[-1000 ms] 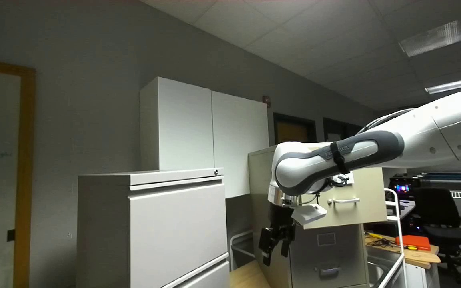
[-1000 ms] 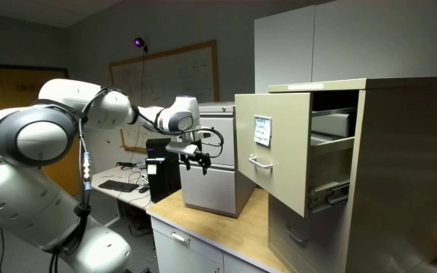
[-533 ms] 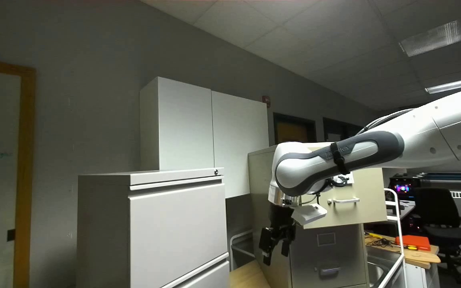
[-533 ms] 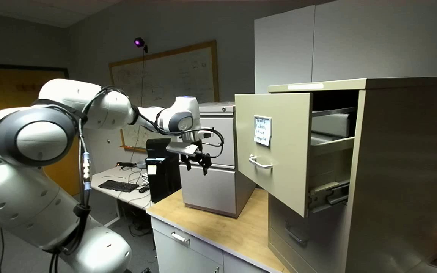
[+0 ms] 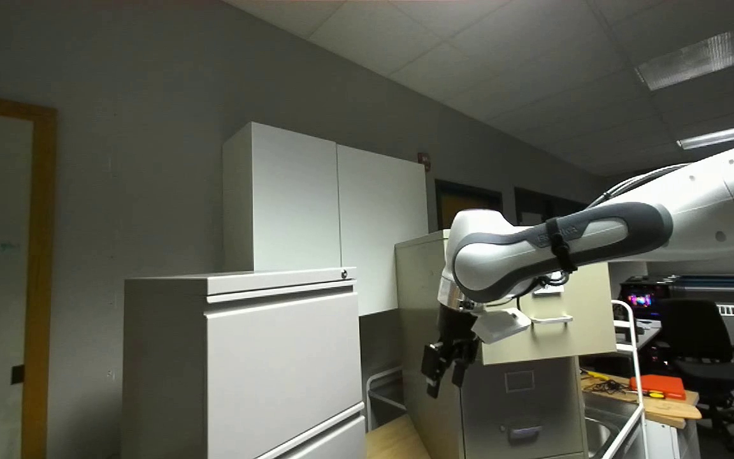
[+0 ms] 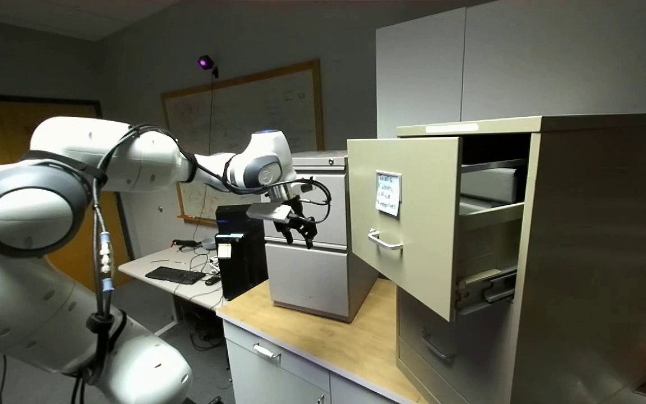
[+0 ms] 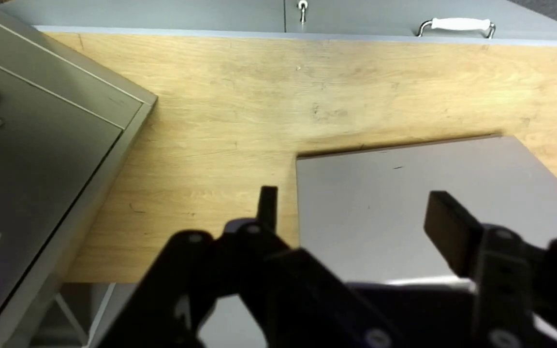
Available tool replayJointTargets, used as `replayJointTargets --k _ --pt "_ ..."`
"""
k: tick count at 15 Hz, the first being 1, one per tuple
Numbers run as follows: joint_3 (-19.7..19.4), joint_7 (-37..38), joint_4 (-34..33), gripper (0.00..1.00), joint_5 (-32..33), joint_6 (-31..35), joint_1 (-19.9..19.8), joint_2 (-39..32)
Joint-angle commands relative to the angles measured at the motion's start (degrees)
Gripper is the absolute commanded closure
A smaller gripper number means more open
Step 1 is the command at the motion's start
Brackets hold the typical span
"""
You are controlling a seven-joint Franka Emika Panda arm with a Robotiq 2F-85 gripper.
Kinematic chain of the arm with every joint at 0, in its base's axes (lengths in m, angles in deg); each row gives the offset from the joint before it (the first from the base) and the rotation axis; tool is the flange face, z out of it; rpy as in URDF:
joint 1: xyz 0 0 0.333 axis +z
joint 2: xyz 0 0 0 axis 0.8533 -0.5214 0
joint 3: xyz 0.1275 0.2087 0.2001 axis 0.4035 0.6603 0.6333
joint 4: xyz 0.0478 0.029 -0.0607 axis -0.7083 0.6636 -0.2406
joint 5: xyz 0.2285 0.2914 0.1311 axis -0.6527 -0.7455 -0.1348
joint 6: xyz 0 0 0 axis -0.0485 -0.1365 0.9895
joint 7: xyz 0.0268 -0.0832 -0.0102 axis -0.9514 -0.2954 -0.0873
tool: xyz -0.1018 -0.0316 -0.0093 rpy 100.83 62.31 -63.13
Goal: Close the upper drawer of the right cabinet
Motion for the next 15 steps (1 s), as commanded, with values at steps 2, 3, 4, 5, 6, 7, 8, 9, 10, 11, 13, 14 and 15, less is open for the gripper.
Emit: replayJointTargets --k 2,3,4,5,6,7,8,9,10,11,13,14,15 --pt "-0.59 3.49 3.97 0.58 2.38 2.67 -4.06 7.18" --pt "-0.92 4.21 4.83 0.64 2.66 3.3 -5.16 8.54" --pt "-1.16 4.91 5.55 0.73 3.03 3.87 -6.29 9.73" --pt "-1.34 6.14 6.42 0.8 3.43 4.48 -7.69 11.18" --pt "-1.57 7.68 7.03 0.89 3.48 4.95 -9.06 12.32" --pt "-1.74 9.36 7.72 0.95 3.57 5.68 -10.5 13.56" --pt "-1.83 10.69 8.27 1.0 3.79 6.57 -11.81 14.43" --pt "-2.0 12.32 8.62 1.0 3.67 7.35 -13.2 15.32" --pt "-1.93 13.98 8.81 1.0 3.62 8.14 -14.54 16.04" --pt "-1.7 15.77 8.93 1.0 3.58 8.95 -15.84 16.87" --pt "-0.8 19.3 8.98 1.0 4.0 12.03 -18.42 17.57" --pt "-0.24 21.19 9.08 1.0 4.21 13.8 -19.65 17.91" --pt "0.35 23.12 8.92 1.0 4.32 15.87 -20.78 17.87"
